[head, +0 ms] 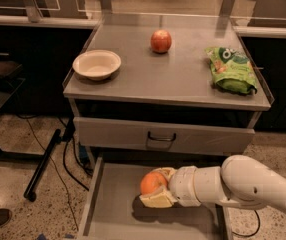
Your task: Pick orange from middle drawer and place on counter
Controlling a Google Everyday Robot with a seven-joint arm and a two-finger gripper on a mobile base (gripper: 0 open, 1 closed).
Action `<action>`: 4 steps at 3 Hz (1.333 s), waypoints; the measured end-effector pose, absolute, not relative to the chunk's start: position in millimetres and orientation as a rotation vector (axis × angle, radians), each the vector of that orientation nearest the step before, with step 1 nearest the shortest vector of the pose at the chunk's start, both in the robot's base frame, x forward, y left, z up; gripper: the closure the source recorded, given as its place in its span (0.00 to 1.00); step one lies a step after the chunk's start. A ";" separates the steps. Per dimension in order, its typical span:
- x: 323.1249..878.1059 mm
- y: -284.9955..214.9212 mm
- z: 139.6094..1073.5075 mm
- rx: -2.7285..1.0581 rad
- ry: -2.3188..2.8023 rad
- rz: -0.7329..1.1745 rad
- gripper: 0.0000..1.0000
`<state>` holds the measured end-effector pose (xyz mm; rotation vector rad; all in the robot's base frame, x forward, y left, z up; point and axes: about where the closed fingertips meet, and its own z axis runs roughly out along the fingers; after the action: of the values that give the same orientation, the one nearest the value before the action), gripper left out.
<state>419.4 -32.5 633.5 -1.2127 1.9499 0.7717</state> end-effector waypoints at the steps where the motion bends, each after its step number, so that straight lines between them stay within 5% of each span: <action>1: 440.8 -35.1 662.0 -1.180 1.936 0.724 1.00; 4: 481.4 -50.4 740.5 -1.148 1.909 0.531 1.00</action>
Offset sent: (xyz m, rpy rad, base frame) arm 0.0750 -0.0220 0.1145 -0.0993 -0.1532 -0.1582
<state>481.4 -50.4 740.5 -1.1477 1.9093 0.5307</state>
